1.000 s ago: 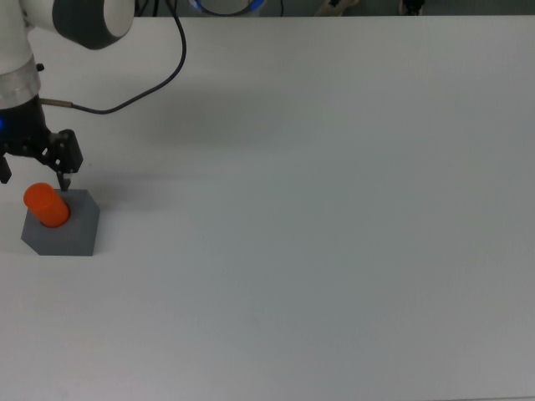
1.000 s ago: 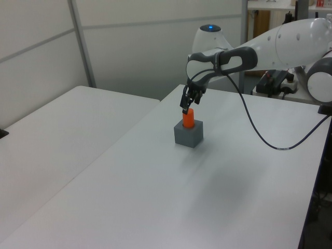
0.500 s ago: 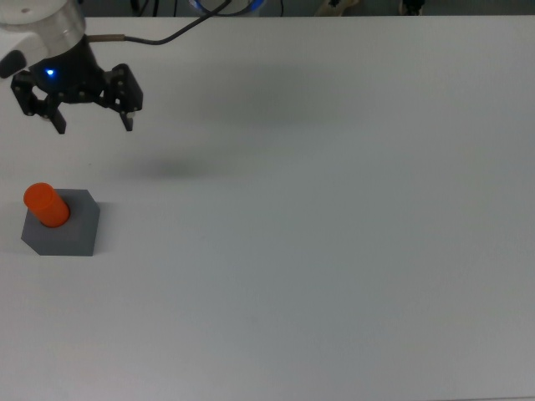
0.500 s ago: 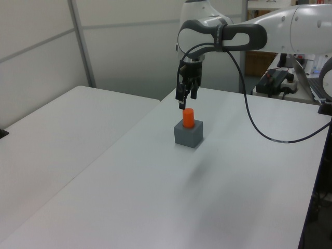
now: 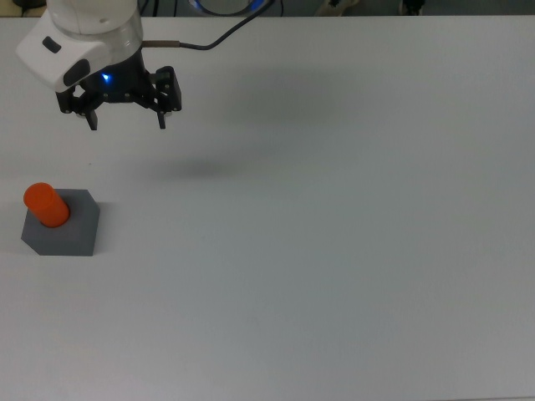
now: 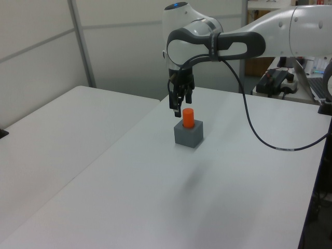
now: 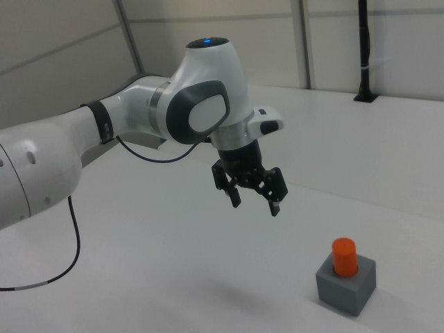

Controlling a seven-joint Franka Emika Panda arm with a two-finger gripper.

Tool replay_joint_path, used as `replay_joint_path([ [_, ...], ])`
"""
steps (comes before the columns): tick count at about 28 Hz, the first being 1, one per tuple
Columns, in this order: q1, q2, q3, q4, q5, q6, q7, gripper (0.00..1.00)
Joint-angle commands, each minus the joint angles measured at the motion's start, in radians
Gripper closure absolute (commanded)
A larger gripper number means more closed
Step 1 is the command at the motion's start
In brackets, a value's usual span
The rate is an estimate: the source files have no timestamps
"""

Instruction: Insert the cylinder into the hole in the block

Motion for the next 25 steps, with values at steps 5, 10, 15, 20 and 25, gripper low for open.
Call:
replay_joint_path([
  [5, 0.0, -0.007, -0.001, 0.0, -0.017, -0.029, 0.014, 0.0],
  [10, 0.0, -0.008, 0.001, 0.002, -0.017, -0.052, 0.011, 0.0],
  [15, 0.002, -0.007, 0.001, 0.0, -0.017, -0.064, 0.008, 0.0],
  [20, 0.002, -0.007, 0.001, 0.0, -0.017, -0.064, 0.008, 0.0],
  [25, 0.002, -0.005, 0.001, 0.0, -0.017, -0.064, 0.008, 0.0],
])
